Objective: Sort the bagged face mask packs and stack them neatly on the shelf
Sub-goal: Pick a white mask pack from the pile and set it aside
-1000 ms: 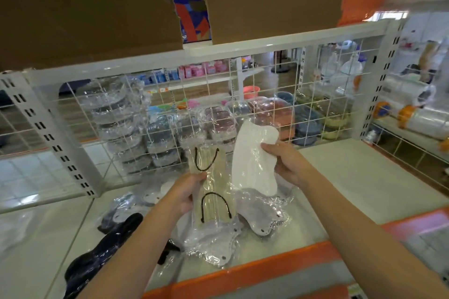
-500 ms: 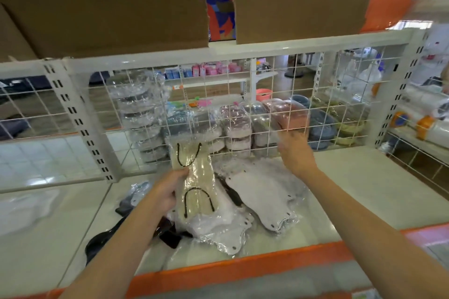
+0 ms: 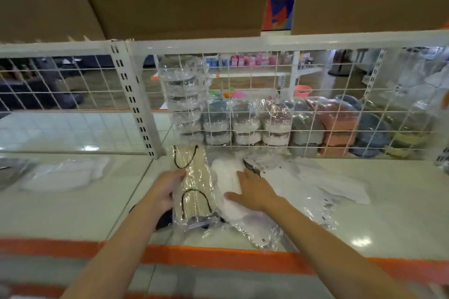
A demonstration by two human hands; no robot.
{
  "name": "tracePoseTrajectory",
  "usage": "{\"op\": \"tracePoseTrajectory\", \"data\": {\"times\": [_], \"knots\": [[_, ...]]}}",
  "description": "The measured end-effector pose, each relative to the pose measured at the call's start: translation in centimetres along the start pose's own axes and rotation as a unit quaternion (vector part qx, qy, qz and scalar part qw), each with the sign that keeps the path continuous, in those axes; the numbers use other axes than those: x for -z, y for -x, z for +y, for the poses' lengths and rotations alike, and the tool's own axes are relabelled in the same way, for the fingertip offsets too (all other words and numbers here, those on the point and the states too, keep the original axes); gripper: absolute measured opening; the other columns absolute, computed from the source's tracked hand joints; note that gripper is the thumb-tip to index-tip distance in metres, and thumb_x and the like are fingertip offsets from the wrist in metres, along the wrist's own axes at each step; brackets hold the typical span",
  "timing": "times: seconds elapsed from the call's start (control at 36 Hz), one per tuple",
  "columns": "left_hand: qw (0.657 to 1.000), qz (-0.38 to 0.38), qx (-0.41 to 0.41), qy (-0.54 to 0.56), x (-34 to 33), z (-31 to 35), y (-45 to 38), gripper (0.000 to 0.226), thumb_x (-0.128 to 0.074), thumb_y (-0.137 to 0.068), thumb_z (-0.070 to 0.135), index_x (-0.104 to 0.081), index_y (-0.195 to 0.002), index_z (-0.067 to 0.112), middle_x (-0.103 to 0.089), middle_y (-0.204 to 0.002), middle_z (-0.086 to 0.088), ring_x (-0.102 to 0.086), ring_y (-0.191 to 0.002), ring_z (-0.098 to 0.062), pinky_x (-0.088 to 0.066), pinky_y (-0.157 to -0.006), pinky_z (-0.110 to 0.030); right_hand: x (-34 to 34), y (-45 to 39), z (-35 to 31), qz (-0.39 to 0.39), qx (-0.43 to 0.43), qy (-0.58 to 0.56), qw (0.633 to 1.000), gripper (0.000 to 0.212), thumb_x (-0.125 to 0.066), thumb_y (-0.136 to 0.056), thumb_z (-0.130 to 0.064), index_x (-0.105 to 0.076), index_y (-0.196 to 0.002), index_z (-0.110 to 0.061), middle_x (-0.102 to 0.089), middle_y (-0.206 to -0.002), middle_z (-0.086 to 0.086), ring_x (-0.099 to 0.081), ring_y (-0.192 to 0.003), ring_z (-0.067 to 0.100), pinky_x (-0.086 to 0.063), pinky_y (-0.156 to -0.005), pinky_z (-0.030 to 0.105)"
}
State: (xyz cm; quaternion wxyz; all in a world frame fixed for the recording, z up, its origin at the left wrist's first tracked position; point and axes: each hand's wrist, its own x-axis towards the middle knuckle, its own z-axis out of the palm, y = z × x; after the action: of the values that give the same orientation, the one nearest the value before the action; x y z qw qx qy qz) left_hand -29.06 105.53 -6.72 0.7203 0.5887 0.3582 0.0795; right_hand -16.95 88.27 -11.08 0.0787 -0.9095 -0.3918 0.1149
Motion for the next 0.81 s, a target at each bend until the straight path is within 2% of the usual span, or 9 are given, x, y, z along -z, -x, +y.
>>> {"op": "tracePoseTrajectory", "data": {"times": [0.14,0.25,0.33,0.44,0.56,0.64,0.67,0.72,0.81], "knots": [[1.000,0.004,0.012,-0.017,1.9,-0.1,-0.3,0.019,-0.046,-0.096,0.008,-0.062,-0.099,-0.002,-0.069,-0.076,-0.012,-0.063,-0.075,-0.027,-0.049,-0.067,-0.037,-0.4,-1.4,0.5,0.027,-0.079,-0.038,0.996,0.069,-0.046,-0.089,-0.059,-0.039,-0.134,-0.007,-0.043,-0.139,0.013,-0.045,-0.124,0.029,-0.041,-0.095,0.038],[0.999,-0.011,0.010,-0.040,2.4,0.8,-0.8,0.021,-0.045,-0.097,0.009,-0.059,-0.106,-0.005,-0.067,-0.088,-0.017,-0.063,-0.080,-0.028,-0.050,-0.069,-0.037,0.2,-1.0,1.1,0.051,-0.066,-0.118,0.990,0.022,-0.047,-0.095,-0.036,-0.051,-0.085,-0.017,-0.054,-0.094,0.003,-0.057,-0.104,0.028,-0.039,-0.074,0.030],[0.998,-0.027,0.008,-0.049,2.0,1.4,-1.3,0.019,-0.046,-0.097,0.010,-0.060,-0.099,-0.003,-0.066,-0.084,-0.015,-0.063,-0.076,-0.026,-0.050,-0.066,-0.036,1.4,-0.1,1.5,0.089,-0.088,-0.222,0.967,0.025,-0.045,-0.096,-0.011,-0.066,-0.108,-0.013,-0.063,-0.109,0.001,-0.059,-0.106,0.023,-0.042,-0.087,0.027],[0.995,-0.070,0.009,-0.072,1.1,1.5,-1.9,0.018,-0.047,-0.097,0.009,-0.062,-0.095,-0.001,-0.068,-0.073,-0.009,-0.064,-0.068,-0.021,-0.050,-0.060,-0.032,1.6,0.2,3.8,0.080,-0.174,-0.127,0.973,0.035,-0.041,-0.092,-0.003,-0.056,-0.122,-0.011,-0.059,-0.126,0.010,-0.053,-0.115,0.029,-0.040,-0.092,0.028],[0.993,-0.086,0.009,-0.084,0.7,1.8,-2.3,0.017,-0.049,-0.096,0.009,-0.061,-0.100,-0.003,-0.071,-0.076,-0.009,-0.067,-0.074,-0.021,-0.054,-0.065,-0.031,0.9,0.5,5.1,0.026,-0.225,-0.058,0.972,0.037,-0.039,-0.097,-0.033,-0.047,-0.132,-0.021,-0.051,-0.136,0.009,-0.050,-0.122,0.030,-0.039,-0.103,0.035],[0.992,-0.076,0.007,-0.101,0.7,2.3,-2.4,0.039,-0.054,-0.094,0.015,-0.049,-0.127,-0.006,-0.058,-0.125,-0.021,-0.053,-0.119,-0.033,-0.044,-0.101,-0.046,0.0,0.4,5.7,-0.035,-0.269,-0.017,0.962,0.056,-0.032,-0.091,-0.060,-0.034,-0.141,-0.034,-0.029,-0.149,0.013,-0.028,-0.136,0.041,-0.025,-0.112,0.052],[0.992,-0.082,0.006,-0.100,0.7,2.4,-2.3,0.043,-0.054,-0.094,0.016,-0.045,-0.131,-0.006,-0.052,-0.131,-0.021,-0.048,-0.124,-0.034,-0.039,-0.106,-0.047,-0.2,0.5,5.8,-0.047,-0.282,-0.016,0.958,0.060,-0.031,-0.090,-0.064,-0.028,-0.143,-0.036,-0.019,-0.154,0.011,-0.017,-0.139,0.043,-0.021,-0.111,0.057],[0.990,-0.086,0.005,-0.108,0.6,2.3,-2.6,0.041,-0.052,-0.095,0.014,-0.043,-0.130,-0.006,-0.053,-0.130,-0.020,-0.049,-0.122,-0.032,-0.042,-0.102,-0.042,-0.5,0.6,5.9,-0.034,-0.293,-0.012,0.956,0.059,-0.031,-0.093,-0.058,-0.022,-0.146,-0.033,-0.009,-0.156,0.009,-0.007,-0.142,0.041,-0.019,-0.111,0.060],[0.990,-0.097,0.004,-0.106,0.7,2.4,-2.6,0.034,-0.051,-0.096,0.013,-0.049,-0.123,-0.007,-0.061,-0.108,-0.016,-0.061,-0.095,-0.025,-0.049,-0.073,-0.030,-0.3,0.8,5.1,0.063,-0.274,-0.020,0.959,0.052,-0.044,-0.095,-0.032,-0.028,-0.145,-0.025,-0.012,-0.154,0.008,-0.014,-0.142,0.032,-0.025,-0.112,0.053]]}}
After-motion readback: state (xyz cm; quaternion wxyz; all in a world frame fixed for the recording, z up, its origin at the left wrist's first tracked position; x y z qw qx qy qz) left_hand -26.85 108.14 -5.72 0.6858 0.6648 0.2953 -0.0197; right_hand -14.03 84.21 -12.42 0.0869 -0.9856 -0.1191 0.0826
